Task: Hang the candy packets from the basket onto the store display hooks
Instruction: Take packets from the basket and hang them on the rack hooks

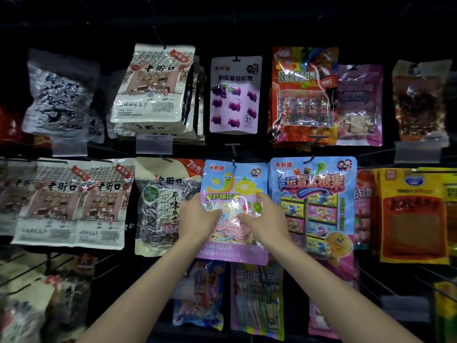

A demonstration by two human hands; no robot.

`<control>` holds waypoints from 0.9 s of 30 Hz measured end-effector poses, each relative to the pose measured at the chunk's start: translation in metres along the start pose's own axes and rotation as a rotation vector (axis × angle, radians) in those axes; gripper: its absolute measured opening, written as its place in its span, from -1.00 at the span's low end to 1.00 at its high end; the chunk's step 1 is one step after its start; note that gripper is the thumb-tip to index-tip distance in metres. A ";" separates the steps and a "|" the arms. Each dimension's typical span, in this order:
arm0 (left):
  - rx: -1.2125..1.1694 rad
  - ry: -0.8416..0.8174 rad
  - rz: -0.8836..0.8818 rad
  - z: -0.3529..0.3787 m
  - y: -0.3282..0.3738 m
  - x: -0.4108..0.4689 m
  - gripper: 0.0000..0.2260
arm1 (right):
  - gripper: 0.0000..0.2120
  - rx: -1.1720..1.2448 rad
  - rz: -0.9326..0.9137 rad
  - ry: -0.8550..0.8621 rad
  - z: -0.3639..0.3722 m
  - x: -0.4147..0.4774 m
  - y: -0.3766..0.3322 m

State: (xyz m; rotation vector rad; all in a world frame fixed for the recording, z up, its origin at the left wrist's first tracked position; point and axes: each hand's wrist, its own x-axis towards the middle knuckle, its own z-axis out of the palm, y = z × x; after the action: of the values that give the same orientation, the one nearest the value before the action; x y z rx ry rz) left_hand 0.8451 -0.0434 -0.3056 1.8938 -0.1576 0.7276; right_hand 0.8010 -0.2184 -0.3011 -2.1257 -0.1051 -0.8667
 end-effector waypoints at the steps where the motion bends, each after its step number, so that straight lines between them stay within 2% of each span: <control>1: 0.029 0.003 -0.001 0.002 -0.001 0.002 -0.64 | -0.17 -0.012 0.001 0.006 0.003 0.003 0.002; 5: 0.145 0.065 0.006 0.010 0.000 0.003 -0.73 | -0.19 -0.062 0.001 0.022 0.012 0.012 0.009; 10: 0.126 0.069 0.020 0.025 -0.006 0.004 -0.69 | -0.22 -0.122 -0.030 0.052 0.017 0.018 0.022; 12: 0.155 0.046 -0.004 0.031 -0.008 0.005 -0.56 | -0.23 -0.139 -0.046 0.059 0.020 0.021 0.025; 15: 0.200 -0.012 -0.001 0.036 -0.008 0.003 -0.18 | -0.19 -0.156 -0.053 0.067 0.023 0.023 0.026; 16: 0.208 -0.019 0.013 0.037 -0.008 0.003 -0.11 | -0.19 -0.165 -0.049 0.067 0.024 0.023 0.025; 21: 0.305 -0.004 0.125 0.037 -0.012 -0.003 0.05 | -0.18 -0.248 -0.059 0.045 0.026 0.018 0.026; 27: 0.598 -0.030 0.375 0.040 -0.013 -0.018 0.02 | -0.01 -0.426 -0.120 -0.007 0.028 0.009 0.021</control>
State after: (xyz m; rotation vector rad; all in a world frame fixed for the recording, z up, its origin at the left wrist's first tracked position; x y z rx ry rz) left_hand 0.8530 -0.0766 -0.3364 2.4793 -0.3508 1.0869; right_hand 0.8301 -0.2140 -0.3215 -2.5393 -0.0556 -1.0226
